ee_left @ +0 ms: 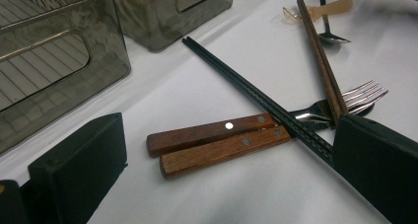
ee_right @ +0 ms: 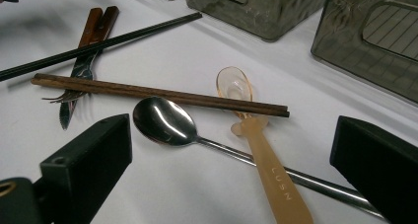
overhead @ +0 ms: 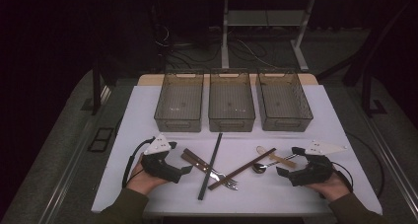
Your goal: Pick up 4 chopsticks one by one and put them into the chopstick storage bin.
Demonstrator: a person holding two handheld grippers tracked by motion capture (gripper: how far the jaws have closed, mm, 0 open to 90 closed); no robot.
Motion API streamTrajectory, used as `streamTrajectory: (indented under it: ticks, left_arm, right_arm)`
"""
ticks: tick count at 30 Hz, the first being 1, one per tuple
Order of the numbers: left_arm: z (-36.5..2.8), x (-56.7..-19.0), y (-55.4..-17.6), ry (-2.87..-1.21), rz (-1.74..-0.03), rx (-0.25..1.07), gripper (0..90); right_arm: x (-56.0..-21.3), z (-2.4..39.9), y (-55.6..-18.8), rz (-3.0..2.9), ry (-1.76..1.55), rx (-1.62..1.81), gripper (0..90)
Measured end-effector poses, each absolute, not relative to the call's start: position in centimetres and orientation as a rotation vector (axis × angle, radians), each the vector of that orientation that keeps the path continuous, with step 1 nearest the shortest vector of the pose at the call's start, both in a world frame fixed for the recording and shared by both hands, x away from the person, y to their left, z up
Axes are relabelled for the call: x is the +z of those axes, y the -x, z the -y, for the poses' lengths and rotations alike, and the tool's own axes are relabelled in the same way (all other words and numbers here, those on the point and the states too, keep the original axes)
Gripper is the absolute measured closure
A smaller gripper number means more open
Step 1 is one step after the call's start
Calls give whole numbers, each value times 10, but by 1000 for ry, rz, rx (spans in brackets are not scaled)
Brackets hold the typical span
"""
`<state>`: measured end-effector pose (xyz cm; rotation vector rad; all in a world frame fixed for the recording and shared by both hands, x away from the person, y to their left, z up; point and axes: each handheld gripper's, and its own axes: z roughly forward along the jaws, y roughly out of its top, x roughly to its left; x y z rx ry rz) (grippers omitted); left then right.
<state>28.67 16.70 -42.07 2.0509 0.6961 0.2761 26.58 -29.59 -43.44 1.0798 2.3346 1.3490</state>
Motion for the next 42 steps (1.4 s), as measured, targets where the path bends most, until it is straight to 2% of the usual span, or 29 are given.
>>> streamTrajectory:
  ticks: [12,21,27,29,36,37,39,40,42]
  left_arm:
    - [-164,-425,-291,-2080,-718,266,4]
    - [-160,-426,-296,-2101,-716,261,44]
    - [-156,-424,-302,-2070,-725,286,145]
    - [-154,-423,-304,-2072,-731,293,153]
    - [-150,-423,-310,-2054,-736,272,298]
    - [-149,-423,-311,-2048,-739,269,298]
    - [-148,-422,-313,-2049,-738,262,381]
    - [-147,-422,-314,-2047,-736,264,381]
    - [-145,-421,-315,-2052,-732,271,437]
  right_arm:
    - [-435,297,-268,-2330,-1093,1362,24]
    - [-435,296,-269,-2331,-1088,1372,24]
    - [-435,297,-271,-2327,-1091,1365,24]
    - [-435,297,-271,-2328,-1089,1366,24]
    - [-437,297,-273,-2324,-1097,1370,24]
    - [-437,297,-273,-2324,-1097,1370,24]
    - [-437,297,-275,-2325,-1104,1382,24]
    - [-437,297,-275,-2325,-1104,1382,24]
    - [-437,297,-276,-2329,-1097,1389,24]
